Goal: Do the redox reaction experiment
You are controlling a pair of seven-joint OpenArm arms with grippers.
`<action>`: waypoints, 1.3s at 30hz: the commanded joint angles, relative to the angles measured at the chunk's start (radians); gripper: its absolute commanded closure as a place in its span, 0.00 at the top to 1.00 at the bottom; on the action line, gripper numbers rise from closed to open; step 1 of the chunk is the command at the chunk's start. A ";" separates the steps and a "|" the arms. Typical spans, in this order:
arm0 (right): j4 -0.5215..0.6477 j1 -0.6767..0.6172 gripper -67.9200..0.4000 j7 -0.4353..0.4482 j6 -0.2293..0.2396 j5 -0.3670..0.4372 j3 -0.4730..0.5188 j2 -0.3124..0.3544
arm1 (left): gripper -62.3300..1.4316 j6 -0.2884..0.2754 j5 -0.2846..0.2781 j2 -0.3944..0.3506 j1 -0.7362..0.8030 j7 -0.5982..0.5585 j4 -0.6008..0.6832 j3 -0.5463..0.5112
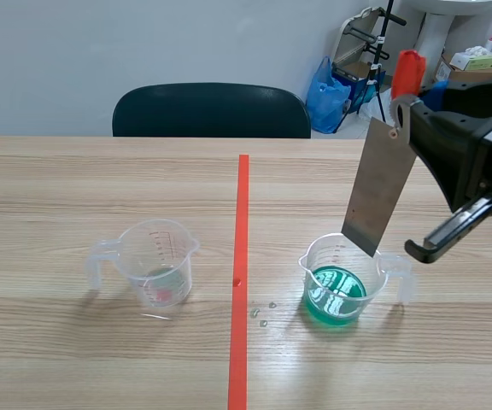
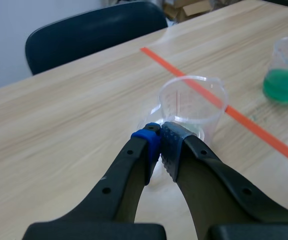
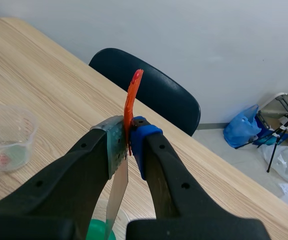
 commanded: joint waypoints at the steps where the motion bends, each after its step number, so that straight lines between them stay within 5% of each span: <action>1: 0.018 0.010 0.03 0.015 -0.004 0.010 0.008 0.010 | 0.07 -0.002 0.040 0.054 0.062 -0.063 0.008 -0.011; 5: 0.018 0.010 0.03 0.016 -0.004 0.010 0.008 0.010 | 0.07 0.004 0.147 0.136 0.232 -0.203 0.008 -0.101; 16: 0.018 0.010 0.03 0.016 -0.004 0.010 0.008 0.010 | 0.09 0.018 0.229 0.241 0.454 -0.336 0.008 -0.211; 19: 0.018 0.010 0.03 0.016 -0.004 0.010 0.008 0.010 | 0.33 0.033 0.231 0.242 0.454 -0.336 0.008 -0.214; 24: 0.018 0.010 0.03 0.016 -0.004 0.010 0.008 0.010 | 1.00 0.032 0.220 0.251 0.454 -0.315 0.005 -0.216; 39: 0.018 0.010 0.03 0.016 -0.004 0.007 0.008 0.010 | 1.00 0.032 0.216 0.259 0.454 -0.312 0.005 -0.216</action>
